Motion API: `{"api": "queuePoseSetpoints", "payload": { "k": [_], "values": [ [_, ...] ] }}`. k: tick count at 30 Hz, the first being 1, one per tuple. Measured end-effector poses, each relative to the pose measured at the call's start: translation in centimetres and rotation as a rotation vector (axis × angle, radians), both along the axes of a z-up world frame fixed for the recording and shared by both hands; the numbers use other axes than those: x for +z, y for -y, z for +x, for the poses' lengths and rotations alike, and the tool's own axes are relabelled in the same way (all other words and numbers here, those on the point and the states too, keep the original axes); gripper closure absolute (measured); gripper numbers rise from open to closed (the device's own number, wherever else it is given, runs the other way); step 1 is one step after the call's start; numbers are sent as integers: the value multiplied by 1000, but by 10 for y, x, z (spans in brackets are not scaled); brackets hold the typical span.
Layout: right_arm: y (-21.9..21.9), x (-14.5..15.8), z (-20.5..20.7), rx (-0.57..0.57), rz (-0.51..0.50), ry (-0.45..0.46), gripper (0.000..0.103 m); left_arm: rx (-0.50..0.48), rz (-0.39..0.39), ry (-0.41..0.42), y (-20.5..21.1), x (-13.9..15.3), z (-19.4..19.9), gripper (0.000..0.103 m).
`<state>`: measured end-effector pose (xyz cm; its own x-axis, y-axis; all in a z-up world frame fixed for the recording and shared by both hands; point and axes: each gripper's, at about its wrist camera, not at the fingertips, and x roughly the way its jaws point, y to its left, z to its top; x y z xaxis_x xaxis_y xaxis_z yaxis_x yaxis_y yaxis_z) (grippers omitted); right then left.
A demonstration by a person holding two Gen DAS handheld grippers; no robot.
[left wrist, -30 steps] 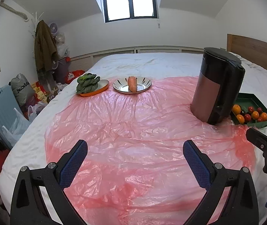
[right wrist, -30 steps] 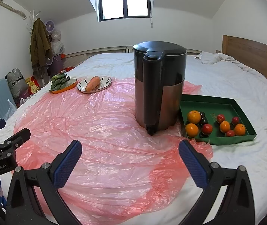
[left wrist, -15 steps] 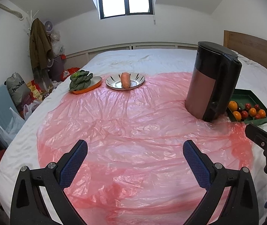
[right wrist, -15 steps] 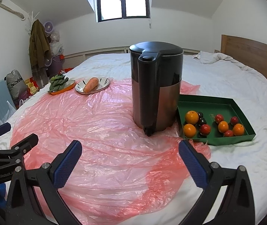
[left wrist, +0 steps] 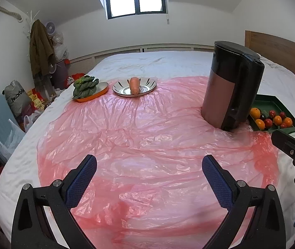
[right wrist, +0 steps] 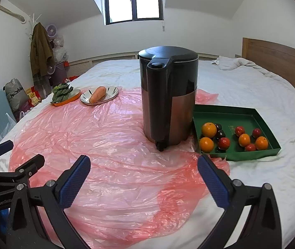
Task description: Organize fruits
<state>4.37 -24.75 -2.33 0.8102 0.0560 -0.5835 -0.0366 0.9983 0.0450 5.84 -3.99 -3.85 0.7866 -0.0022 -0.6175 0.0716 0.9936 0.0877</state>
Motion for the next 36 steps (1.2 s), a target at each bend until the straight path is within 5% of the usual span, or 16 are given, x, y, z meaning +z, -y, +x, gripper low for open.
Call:
{"api": "queuePoseSetpoints", "payload": {
  "k": [36],
  "values": [
    [0, -6, 0, -9, -9, -15, 0, -21, -3, -8, 7, 3, 3, 3]
  ]
}}
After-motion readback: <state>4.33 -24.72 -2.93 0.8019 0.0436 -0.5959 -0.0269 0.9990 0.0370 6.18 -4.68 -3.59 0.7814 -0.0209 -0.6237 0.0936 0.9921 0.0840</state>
